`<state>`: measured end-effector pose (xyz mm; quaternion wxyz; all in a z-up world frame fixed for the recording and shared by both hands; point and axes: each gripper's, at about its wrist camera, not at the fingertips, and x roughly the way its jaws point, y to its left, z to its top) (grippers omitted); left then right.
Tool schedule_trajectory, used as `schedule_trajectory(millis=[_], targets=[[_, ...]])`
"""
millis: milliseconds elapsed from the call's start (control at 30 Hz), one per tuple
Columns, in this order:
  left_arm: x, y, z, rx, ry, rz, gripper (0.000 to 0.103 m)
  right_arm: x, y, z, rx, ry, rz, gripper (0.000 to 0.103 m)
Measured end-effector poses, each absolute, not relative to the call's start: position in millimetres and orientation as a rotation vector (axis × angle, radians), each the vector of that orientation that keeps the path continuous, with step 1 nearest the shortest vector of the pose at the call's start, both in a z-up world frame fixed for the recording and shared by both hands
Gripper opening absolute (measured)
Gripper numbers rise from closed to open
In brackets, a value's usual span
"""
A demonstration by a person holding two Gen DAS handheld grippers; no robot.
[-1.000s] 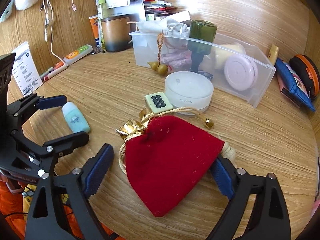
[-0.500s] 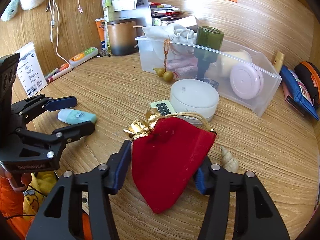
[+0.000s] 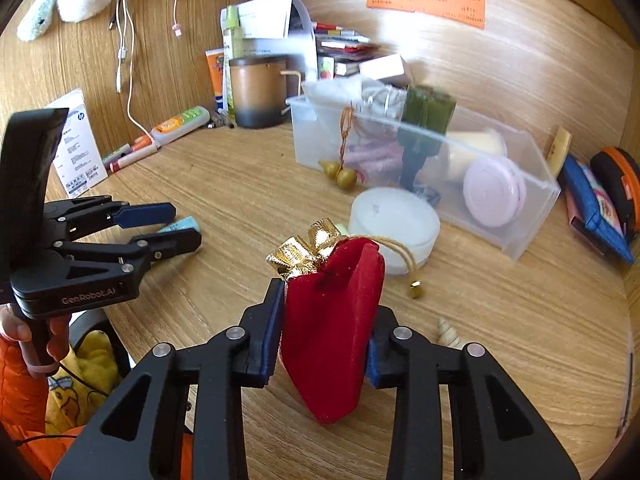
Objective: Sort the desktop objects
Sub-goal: 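Grasp the red velvet pouch with the right tool while the left tool grasps the light blue bottle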
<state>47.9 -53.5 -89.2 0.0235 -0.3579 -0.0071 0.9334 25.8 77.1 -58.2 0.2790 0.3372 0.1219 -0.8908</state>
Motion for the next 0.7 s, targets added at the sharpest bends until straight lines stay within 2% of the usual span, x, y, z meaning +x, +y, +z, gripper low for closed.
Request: schedule_trajectory(millis=[33,167,467,633,700], targets=[[49,-53,-88,-1.110,-0.007,2.886,0.049,26,77,-56,0.894,0.328,-2.393,0.030],[56,-52,-80,-1.090,0.076,2.899,0.072,26,80,-47,0.863,0.319,-2.405,0.030],[72,-35,-82,-1.053,0.356,2.812,0.077,22,87,-41,0.851,0.281,-2.401,0.030],[66,-30,-88,-1.081,0.357,2.812,0.077,20,87,-43,0.858,0.278,-2.403,0.030],[60,-35,-88,-1.112,0.291,2.836,0.073,18,87,-43,0.860,0.281,-2.402,0.030]])
